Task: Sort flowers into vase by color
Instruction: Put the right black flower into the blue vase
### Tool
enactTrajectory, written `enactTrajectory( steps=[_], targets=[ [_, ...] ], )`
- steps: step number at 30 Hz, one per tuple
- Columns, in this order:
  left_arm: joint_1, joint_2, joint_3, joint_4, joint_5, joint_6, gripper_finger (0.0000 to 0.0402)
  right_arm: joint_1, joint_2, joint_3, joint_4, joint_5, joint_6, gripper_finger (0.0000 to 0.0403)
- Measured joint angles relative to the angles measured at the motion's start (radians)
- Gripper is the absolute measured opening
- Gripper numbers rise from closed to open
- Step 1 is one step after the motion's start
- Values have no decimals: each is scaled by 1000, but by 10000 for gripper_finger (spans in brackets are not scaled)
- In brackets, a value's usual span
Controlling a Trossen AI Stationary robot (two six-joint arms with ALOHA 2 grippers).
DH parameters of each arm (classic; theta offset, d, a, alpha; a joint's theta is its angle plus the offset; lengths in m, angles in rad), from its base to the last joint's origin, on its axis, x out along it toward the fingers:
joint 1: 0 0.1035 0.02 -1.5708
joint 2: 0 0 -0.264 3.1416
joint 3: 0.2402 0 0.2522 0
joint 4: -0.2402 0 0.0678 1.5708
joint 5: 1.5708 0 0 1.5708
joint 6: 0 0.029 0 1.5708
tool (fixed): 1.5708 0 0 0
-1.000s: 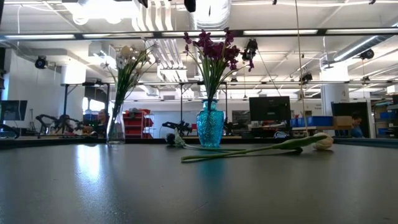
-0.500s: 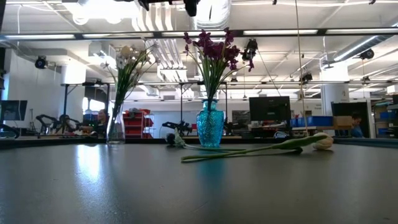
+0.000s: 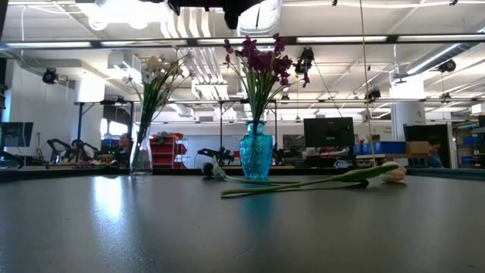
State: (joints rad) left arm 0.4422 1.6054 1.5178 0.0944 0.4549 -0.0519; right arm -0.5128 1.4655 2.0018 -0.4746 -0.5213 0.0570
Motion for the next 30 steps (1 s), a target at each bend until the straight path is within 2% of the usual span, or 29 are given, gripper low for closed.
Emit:
enactTrajectory(
  steps=[7, 12, 22, 30],
  targets=[
    [14, -17, -8, -40, -2, 62, 78, 0, -12, -7, -43, 24, -82, 14],
    [42, -46, -68, -9, -7, 65, 106, 0, 8, -31, -47, 25, -119, 13],
    [93, -266, -350, 142, -161, 42, 123, -3, 29, -134, -36, 25, -220, 13],
    [96, -432, -471, 130, -296, 51, 123, -6, 29, -305, 135, 27, -235, 13]
  ],
)
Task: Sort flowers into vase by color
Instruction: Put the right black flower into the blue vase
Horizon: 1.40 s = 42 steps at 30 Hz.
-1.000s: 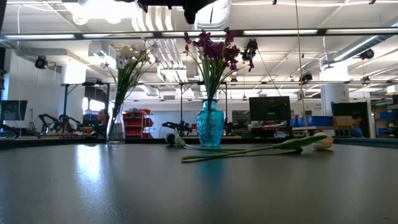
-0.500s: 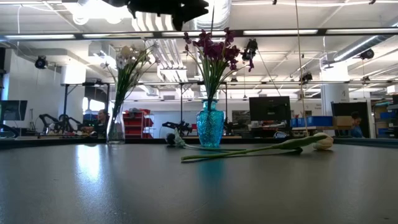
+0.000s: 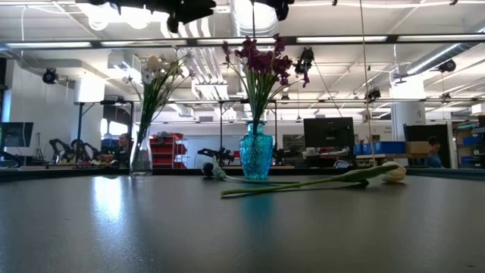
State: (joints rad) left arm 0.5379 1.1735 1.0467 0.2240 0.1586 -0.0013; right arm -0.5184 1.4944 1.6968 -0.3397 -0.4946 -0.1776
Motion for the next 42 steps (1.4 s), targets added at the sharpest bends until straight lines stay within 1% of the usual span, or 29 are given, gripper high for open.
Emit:
enactTrajectory(
  steps=[5, 9, 17, 24, 30, 33, 39, 42],
  targets=[
    [1, -43, -27, -13, -18, -3, 123, -11, -1, -98, 119, -1, 1, 12],
    [1, -50, -36, -25, -19, -11, 123, -20, -1, -146, 150, 0, -6, 12],
    [1, -44, -36, -33, -18, -10, 123, -22, -5, -163, 177, -1, 2, 12],
    [1, -43, -37, -33, -18, -8, 123, -24, -14, -61, 133, 26, 27, 12],
    [1, -43, -38, -41, -18, -8, 123, -53, -14, 63, -33, 78, 20, 12],
    [1, -43, -38, -42, -18, -8, 123, -66, -14, 115, -86, 80, 30, 12],
    [1, -43, -38, -48, -18, -8, 123, -75, -9, 203, -124, 79, 59, 12],
    [1, -43, -39, -48, -18, -8, 123, -78, -3, 213, -126, 77, 59, 12]
  ],
)
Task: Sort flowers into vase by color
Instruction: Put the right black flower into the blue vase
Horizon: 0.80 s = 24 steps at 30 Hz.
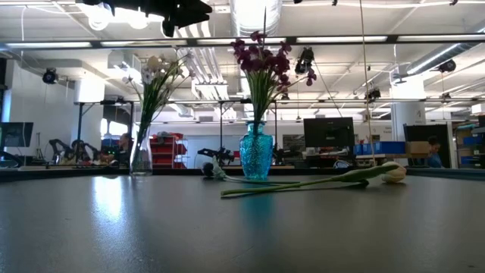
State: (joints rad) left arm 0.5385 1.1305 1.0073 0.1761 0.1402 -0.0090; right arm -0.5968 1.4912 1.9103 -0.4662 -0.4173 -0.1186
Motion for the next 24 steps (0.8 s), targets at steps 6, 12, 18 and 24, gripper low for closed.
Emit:
enactTrajectory(
  steps=[6, 12, 18, 24],
  targets=[
    [0, 8, 0, 0, 0, 0, 123, 0, 46, -49, -1, -1, -6, 12],
    [0, 21, 0, 0, 0, 0, 123, 0, 79, -101, 37, -5, -34, 12],
    [0, 23, 0, 0, 0, 0, 123, 0, 83, -149, 77, -9, -56, 12],
    [0, 23, 0, 1, 0, 0, 123, 4, 82, -159, 84, -12, -54, 12]
  ],
)
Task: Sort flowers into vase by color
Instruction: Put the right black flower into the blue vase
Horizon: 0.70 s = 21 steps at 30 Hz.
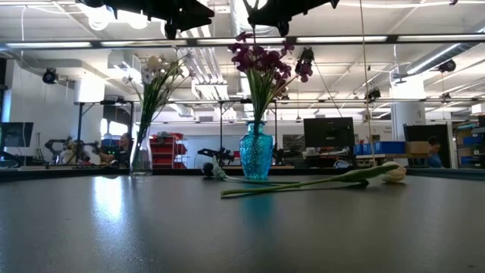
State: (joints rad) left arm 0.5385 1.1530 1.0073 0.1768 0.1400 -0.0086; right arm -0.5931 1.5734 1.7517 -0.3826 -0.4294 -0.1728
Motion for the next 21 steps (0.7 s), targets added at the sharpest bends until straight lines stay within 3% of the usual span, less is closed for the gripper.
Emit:
enactTrajectory(
  steps=[9, 15, 21],
  targets=[
    [0, 0, 0, 2, 0, 0, 123, 1, -80, 24, -23, 15, -4, 12],
    [0, 0, 0, 3, 0, 0, 123, -31, -203, 17, -155, 117, -96, 12],
    [0, 0, 0, 6, 0, -1, 123, -128, -333, -134, -185, 120, -104, 12]
  ],
)
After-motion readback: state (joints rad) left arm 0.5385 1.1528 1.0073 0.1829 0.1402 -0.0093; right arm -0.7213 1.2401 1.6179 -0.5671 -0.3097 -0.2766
